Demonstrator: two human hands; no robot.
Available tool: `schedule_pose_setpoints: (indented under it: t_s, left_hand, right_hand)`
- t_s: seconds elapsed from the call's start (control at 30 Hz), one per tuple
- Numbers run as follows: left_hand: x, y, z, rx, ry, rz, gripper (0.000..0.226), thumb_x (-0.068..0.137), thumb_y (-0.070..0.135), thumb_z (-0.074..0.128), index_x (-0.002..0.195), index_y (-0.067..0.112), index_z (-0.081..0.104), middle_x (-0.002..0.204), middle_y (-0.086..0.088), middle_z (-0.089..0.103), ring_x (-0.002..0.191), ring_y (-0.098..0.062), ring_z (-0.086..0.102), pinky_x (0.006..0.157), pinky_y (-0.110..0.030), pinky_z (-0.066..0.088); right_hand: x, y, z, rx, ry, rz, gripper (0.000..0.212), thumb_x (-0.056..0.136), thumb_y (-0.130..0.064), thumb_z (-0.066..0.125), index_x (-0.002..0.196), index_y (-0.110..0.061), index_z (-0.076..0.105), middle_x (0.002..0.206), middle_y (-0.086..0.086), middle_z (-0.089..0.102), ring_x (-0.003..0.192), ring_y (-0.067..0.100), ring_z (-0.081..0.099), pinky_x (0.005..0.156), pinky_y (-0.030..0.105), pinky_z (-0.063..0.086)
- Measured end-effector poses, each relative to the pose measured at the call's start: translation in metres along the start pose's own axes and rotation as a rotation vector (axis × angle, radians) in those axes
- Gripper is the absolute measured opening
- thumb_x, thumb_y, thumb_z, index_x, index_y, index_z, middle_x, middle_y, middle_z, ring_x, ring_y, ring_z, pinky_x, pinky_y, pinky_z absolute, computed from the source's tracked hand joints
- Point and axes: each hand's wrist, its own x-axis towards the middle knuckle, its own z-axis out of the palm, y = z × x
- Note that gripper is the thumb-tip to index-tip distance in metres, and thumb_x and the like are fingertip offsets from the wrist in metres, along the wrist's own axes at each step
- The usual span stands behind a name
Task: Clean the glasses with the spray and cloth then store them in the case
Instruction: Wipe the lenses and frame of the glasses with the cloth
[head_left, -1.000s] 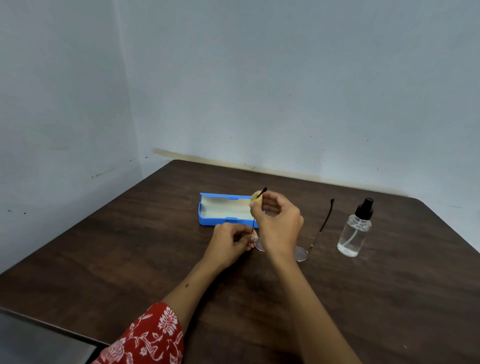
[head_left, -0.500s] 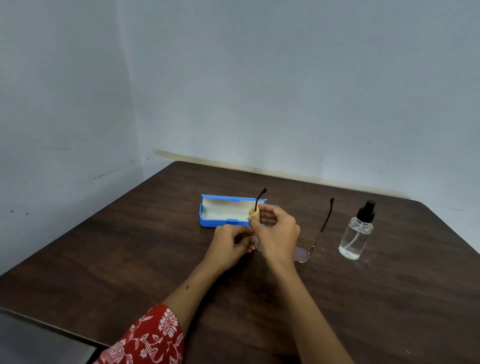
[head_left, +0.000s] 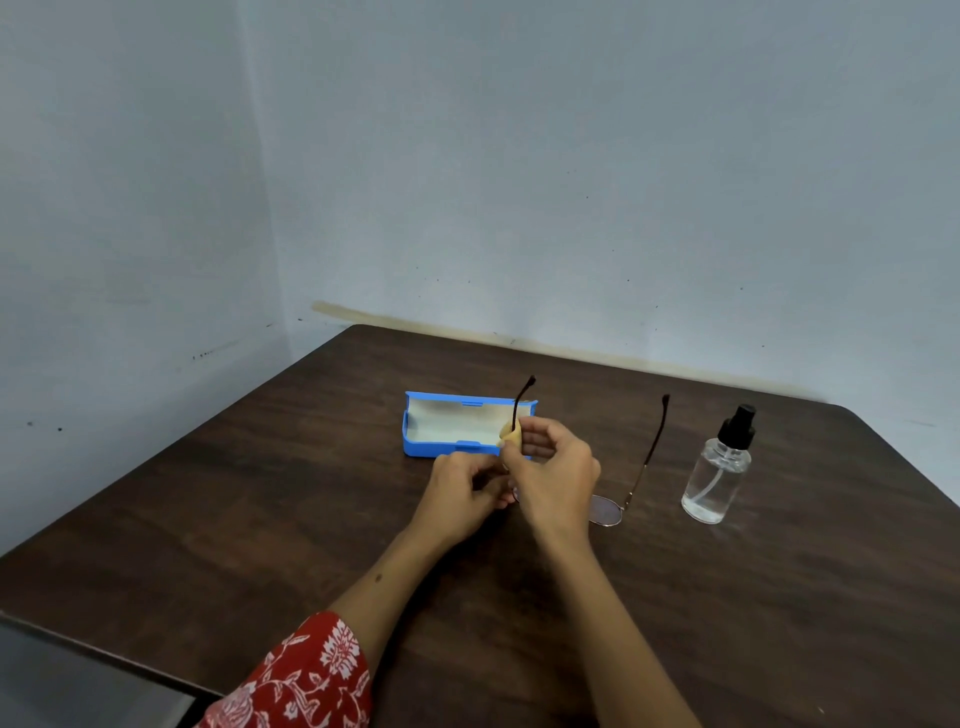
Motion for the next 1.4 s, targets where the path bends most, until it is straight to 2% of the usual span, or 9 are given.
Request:
schedule_pose_setpoints:
  t_s: [0.37,0.63,0.73,0.83,0.9,0.97,1.1,1.27,1.4]
  left_hand:
    - [0.0,0.002,0.003,-0.011,0.008,-0.035,0.012,0.086,0.003,0.061,0.091,0.004,0.073,0.076,-0.008,0.073,0.07,-0.016,0.07,0.071,-0.023,0.057]
    - [0.0,0.002,0.003,-0.051,0.028,-0.073,0.009,0.085,0.006,0.065,0.086,0.01,0.073,0.075,-0.001,0.072,0.068,-0.012,0.07,0.07,-0.026,0.059]
    - [0.0,0.004,0.003,-0.066,0.043,-0.077,0.008,0.085,0.009,0.066,0.084,0.012,0.073,0.076,-0.005,0.073,0.069,-0.014,0.07,0.07,-0.027,0.059]
    - [0.001,0.006,0.004,-0.097,0.079,-0.08,0.008,0.084,0.008,0.066,0.084,0.013,0.072,0.075,-0.005,0.073,0.069,-0.014,0.071,0.069,-0.027,0.059]
    - [0.001,0.008,0.007,-0.122,0.092,-0.077,0.008,0.084,0.006,0.066,0.083,0.012,0.072,0.075,-0.005,0.073,0.068,-0.014,0.071,0.068,-0.027,0.059]
    - [0.0,0.012,0.01,-0.135,0.089,-0.07,0.008,0.083,0.006,0.067,0.082,0.012,0.072,0.075,-0.007,0.073,0.068,-0.015,0.072,0.067,-0.026,0.059]
    - [0.0,0.024,0.02,-0.148,0.048,-0.039,0.012,0.083,0.005,0.067,0.08,0.015,0.071,0.074,-0.005,0.073,0.067,-0.015,0.071,0.066,-0.025,0.059]
    - [-0.001,0.032,0.036,-0.135,-0.006,-0.046,0.008,0.083,0.008,0.068,0.085,0.014,0.073,0.079,-0.005,0.074,0.071,-0.013,0.071,0.069,-0.025,0.058]
    - [-0.003,0.033,0.049,0.061,-0.014,0.031,0.011,0.079,0.019,0.073,0.09,0.016,0.076,0.084,0.007,0.074,0.081,-0.003,0.067,0.077,-0.016,0.052]
  right_hand:
    - [0.009,-0.043,-0.008,0.19,0.096,-0.085,0.017,0.072,-0.004,0.072,0.084,-0.017,0.072,0.075,-0.008,0.072,0.076,0.007,0.068,0.072,0.018,0.053]
    - [0.007,-0.068,-0.037,0.271,0.092,-0.145,0.017,0.074,-0.007,0.077,0.083,-0.021,0.072,0.075,-0.008,0.073,0.071,0.004,0.068,0.069,0.017,0.054]
    - [0.008,-0.064,-0.075,0.2,0.04,-0.131,0.019,0.073,-0.006,0.076,0.078,-0.024,0.071,0.071,-0.005,0.073,0.069,0.007,0.069,0.068,0.021,0.056]
    - [0.006,-0.047,-0.121,-0.07,-0.125,0.0,0.018,0.072,-0.004,0.075,0.077,-0.02,0.074,0.064,-0.008,0.071,0.058,0.0,0.063,0.058,0.014,0.052]
    - [0.007,-0.028,-0.146,-0.294,-0.191,0.103,0.02,0.071,-0.01,0.077,0.083,-0.025,0.074,0.078,-0.008,0.071,0.073,0.002,0.064,0.065,0.018,0.051]
    - [0.009,-0.008,-0.16,-0.378,-0.23,0.189,0.028,0.069,-0.012,0.078,0.088,-0.031,0.072,0.102,-0.003,0.067,0.094,0.013,0.062,0.077,0.033,0.056]
    - [0.01,0.009,-0.165,-0.195,-0.339,0.239,0.044,0.07,0.002,0.076,0.104,-0.025,0.07,0.132,-0.003,0.05,0.117,0.017,0.052,0.078,0.038,0.058]
    - [0.011,0.017,-0.172,-0.15,-0.293,0.282,0.048,0.072,0.005,0.073,0.116,-0.009,0.065,0.108,0.011,0.067,0.078,0.017,0.066,0.067,0.031,0.059]
    - [0.009,0.021,-0.18,-0.157,-0.193,0.318,0.045,0.072,0.007,0.07,0.113,-0.009,0.066,0.091,0.011,0.07,0.068,0.017,0.064,0.052,0.019,0.052]
